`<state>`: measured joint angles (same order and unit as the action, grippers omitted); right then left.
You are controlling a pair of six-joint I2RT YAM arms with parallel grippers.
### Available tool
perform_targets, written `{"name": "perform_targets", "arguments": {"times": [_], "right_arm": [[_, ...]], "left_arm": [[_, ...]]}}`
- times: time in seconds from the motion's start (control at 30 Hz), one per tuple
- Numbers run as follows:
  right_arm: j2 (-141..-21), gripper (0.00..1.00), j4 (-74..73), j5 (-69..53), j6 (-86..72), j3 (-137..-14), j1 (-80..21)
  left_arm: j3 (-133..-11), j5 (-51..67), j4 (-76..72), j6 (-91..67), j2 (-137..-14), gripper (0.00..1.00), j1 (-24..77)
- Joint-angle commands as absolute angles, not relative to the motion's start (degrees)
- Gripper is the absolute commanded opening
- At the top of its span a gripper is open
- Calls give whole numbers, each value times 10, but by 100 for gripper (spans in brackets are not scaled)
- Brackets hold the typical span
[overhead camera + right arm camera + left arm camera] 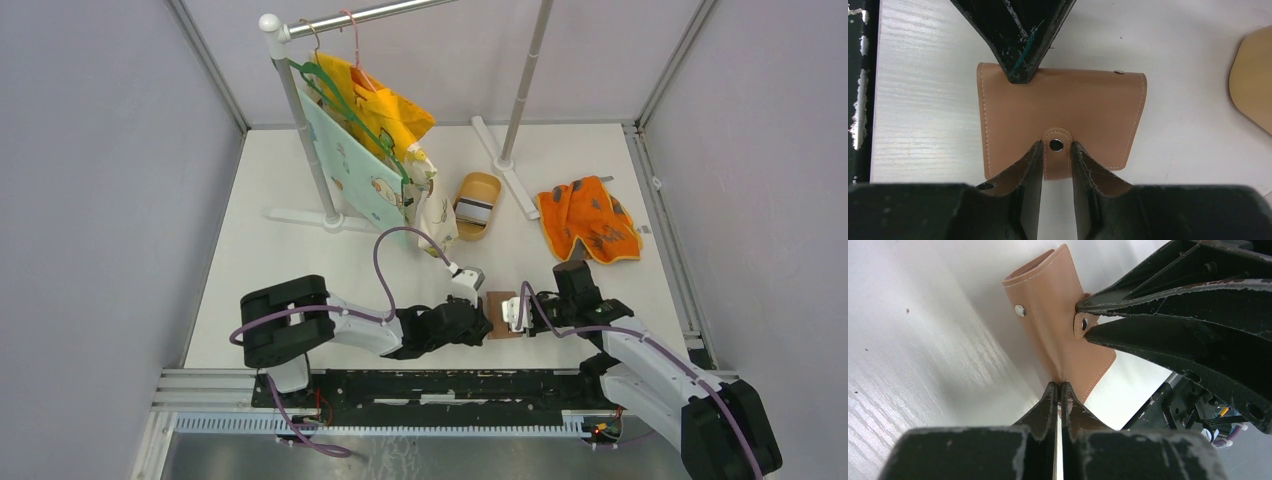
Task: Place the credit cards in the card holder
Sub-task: Place the card holder at the center of the board.
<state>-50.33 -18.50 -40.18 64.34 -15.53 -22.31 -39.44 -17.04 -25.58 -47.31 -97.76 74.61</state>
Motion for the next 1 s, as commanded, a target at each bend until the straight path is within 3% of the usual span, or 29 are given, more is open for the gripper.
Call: {"name": "perform_targets", "arguments": {"times": [0.0,0.47,0.97], "right_arm": [[-515,29,-199,-379,649,-168,-227],[-487,0,-255,-431,719,-178,-229],[-468,0,-305,-479,796,-185,-227]], "left_arm": [[-421,-186,-277,-450,-980,2,755],[-441,-242,-192,-492,-987,2,754],[-444,-269,-141,-530,-987,2,752]]}}
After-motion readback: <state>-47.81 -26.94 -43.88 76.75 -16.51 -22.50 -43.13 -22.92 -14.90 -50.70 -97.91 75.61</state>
